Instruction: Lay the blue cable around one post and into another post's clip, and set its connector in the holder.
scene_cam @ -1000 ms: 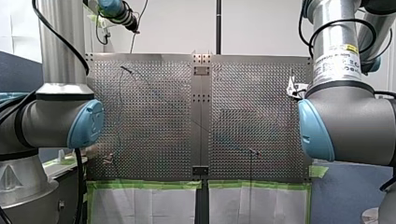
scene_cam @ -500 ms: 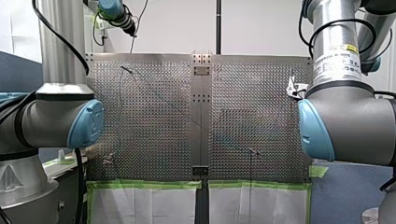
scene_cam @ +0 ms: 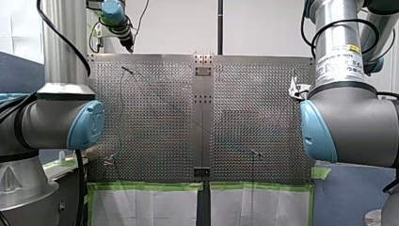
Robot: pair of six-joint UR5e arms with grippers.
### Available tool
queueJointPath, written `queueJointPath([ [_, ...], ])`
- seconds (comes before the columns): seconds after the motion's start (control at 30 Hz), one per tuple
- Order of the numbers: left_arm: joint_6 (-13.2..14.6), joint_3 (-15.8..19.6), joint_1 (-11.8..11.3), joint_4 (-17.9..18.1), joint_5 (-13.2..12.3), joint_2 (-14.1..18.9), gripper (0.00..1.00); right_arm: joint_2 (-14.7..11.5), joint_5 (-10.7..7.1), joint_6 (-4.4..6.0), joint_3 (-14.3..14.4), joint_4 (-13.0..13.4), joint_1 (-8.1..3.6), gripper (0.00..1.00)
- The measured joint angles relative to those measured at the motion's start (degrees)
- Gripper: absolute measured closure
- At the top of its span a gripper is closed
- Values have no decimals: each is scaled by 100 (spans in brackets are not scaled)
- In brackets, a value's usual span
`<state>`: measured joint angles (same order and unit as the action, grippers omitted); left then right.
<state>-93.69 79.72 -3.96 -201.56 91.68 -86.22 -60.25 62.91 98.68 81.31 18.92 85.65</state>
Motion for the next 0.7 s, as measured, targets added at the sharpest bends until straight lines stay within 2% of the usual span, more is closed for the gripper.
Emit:
queueJointPath([
  [0.53,0,10,9,-20,106,-4,0,0,0,0,0,0,0,0],
  [0.7,1,167,11,-16,206,-4,0,0,0,0,0,0,0,0],
])
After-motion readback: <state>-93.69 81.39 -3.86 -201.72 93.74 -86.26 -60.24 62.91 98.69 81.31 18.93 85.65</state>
